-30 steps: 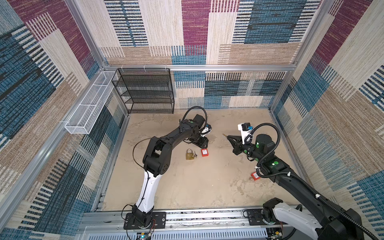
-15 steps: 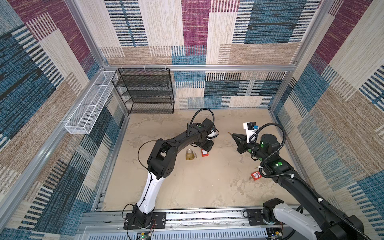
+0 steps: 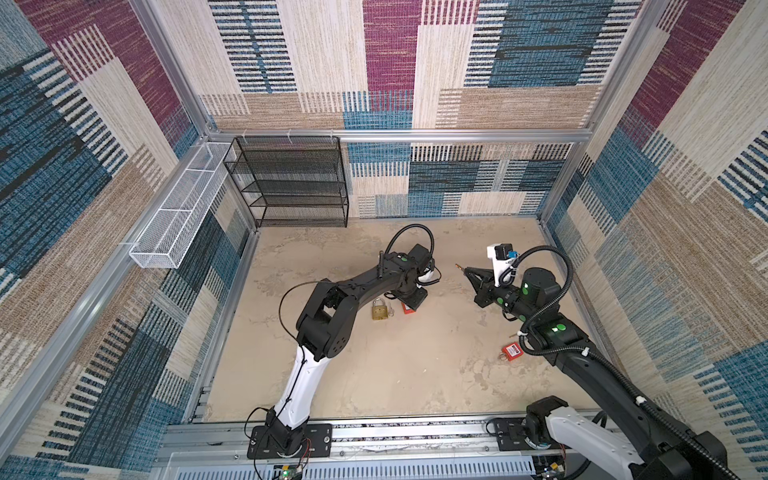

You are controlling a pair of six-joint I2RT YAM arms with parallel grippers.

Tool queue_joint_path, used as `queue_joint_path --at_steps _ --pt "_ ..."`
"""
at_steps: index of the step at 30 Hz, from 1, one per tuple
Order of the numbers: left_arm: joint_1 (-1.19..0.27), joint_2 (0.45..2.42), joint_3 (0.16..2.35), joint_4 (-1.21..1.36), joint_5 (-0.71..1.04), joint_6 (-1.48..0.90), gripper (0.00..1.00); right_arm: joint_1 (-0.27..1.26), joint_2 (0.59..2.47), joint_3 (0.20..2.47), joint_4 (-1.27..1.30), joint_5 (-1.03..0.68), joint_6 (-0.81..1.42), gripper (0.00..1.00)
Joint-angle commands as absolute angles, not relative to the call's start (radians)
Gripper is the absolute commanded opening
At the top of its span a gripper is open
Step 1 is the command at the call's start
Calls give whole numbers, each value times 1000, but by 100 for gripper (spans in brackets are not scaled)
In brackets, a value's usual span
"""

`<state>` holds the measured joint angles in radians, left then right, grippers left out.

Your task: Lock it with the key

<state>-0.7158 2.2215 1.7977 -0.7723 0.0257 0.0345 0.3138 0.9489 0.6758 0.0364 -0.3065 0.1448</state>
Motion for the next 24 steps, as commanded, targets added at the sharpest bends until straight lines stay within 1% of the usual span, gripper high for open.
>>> queue_joint_path --at_steps 1,24 --pt "-715 2206 1792 -775 14 58 52 313 953 682 52 -317 142 0" --pt "-735 2182 1738 -789 -8 165 52 311 970 680 55 -322 148 0"
